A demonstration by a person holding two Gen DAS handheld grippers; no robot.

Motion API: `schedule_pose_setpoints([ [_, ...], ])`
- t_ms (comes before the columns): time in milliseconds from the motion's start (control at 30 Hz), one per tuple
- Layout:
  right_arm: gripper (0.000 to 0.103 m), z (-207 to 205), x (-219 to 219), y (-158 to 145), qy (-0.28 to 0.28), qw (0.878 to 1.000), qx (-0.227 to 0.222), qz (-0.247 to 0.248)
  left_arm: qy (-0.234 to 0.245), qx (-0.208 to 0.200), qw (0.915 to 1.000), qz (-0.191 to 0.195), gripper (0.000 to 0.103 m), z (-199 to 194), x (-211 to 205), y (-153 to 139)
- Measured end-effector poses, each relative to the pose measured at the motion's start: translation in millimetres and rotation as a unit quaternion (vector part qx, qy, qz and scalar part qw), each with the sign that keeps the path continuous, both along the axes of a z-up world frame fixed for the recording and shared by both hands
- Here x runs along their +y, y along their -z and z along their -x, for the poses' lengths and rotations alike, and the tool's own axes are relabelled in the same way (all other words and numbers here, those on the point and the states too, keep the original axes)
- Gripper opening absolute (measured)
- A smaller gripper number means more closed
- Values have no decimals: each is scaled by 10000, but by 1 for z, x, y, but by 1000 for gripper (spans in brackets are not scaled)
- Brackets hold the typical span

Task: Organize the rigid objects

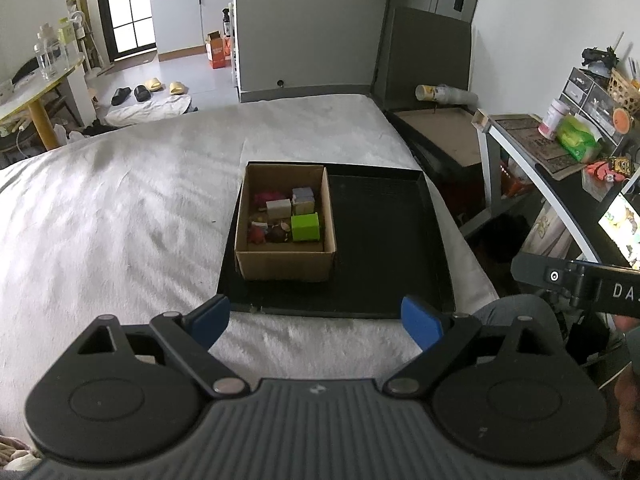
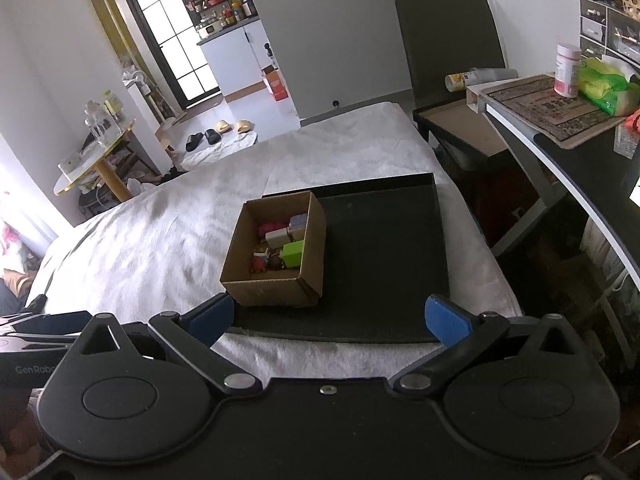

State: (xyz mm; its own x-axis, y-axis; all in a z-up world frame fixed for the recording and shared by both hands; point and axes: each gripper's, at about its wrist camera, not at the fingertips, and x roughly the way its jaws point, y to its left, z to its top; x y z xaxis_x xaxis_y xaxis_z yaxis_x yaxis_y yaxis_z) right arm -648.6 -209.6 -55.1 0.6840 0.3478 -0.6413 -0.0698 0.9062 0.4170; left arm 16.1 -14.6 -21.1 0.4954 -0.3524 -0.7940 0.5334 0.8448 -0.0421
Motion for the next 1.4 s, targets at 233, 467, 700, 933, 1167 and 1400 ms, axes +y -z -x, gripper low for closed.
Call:
schedule_pose_setpoints([
  [233,103,-1,2,2,-49,10000,57,16,-98,90,9999,17,92,-3,5,1],
  [467,103,-1,3,3,-71,9999,74,32,-118,122,9998,41,92,-5,6,1],
  [700,103,-1,4,2,-69,9999,73,50,-162,142,9998,24,92,-7,7,2],
  [933,103,-2,4,-1,-100,9999,74,55,-164,84,9998,66,92,-8,9,-1],
  [1167,103,-2,3,-2,-107,9999,65,64,-137,58,9999,65,92,-8,9,-3],
  [1400,103,-2,5,-1,-110,9999,75,69,-143,70,9999,60,92,-9,9,-3],
])
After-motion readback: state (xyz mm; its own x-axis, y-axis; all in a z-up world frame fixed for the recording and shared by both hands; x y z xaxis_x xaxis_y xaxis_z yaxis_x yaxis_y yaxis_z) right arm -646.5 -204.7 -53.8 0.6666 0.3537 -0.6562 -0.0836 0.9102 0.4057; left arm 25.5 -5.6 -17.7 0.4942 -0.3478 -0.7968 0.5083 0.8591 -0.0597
